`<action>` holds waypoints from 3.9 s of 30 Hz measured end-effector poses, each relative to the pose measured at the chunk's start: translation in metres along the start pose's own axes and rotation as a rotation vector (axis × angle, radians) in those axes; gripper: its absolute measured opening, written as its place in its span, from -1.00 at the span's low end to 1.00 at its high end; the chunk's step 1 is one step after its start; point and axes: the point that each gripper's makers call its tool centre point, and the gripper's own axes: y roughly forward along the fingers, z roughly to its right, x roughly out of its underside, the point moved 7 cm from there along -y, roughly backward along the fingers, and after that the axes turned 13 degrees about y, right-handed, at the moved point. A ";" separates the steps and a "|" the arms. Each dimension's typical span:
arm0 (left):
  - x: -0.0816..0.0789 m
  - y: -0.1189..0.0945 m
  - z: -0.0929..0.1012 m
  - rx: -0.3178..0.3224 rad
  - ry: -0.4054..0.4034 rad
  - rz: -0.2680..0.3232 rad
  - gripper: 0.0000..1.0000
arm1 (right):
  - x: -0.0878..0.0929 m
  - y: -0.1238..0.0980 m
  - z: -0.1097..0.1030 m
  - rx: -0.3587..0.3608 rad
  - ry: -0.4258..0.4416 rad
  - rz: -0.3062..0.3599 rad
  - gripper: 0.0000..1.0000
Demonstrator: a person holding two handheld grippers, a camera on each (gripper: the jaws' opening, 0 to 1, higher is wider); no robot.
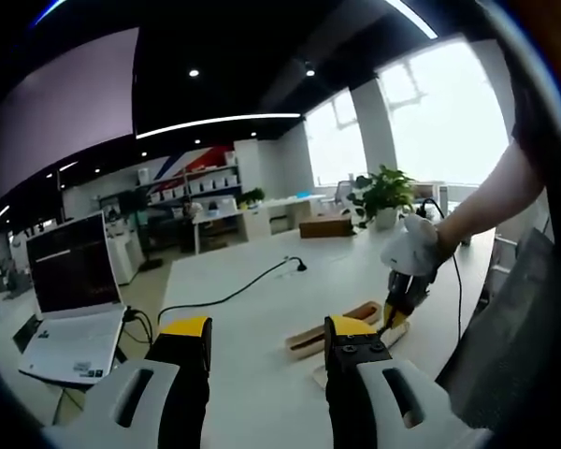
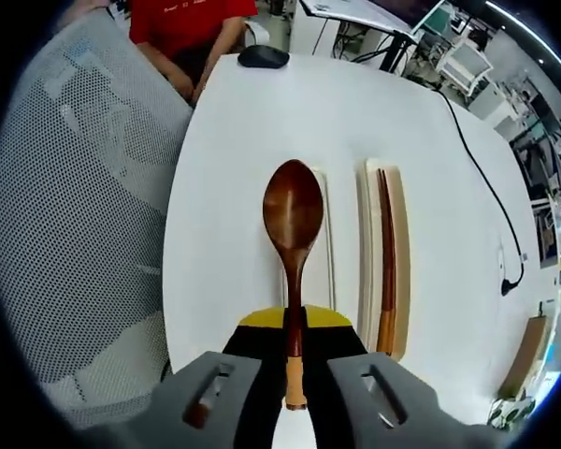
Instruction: Arrange the utensils inside the cutlery case until each visible utensil rests in its matching compartment.
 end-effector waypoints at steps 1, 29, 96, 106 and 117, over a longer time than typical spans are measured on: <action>0.000 0.000 0.000 0.001 0.002 0.000 0.00 | -0.001 0.000 0.001 0.001 0.000 0.000 -0.98; 0.001 0.001 -0.003 -0.001 -0.021 0.005 0.00 | -0.038 0.009 0.072 0.082 0.006 -0.001 -0.98; 0.011 0.004 -0.002 0.015 -0.038 -0.059 0.00 | -0.050 0.085 0.099 -0.010 0.051 -0.014 -0.96; 0.010 0.004 -0.001 0.023 -0.030 -0.058 0.00 | -0.048 0.073 0.097 -0.032 0.084 0.039 -0.85; 0.006 0.004 0.002 0.035 -0.023 -0.038 0.00 | -0.040 0.023 0.101 0.082 0.159 0.168 -0.74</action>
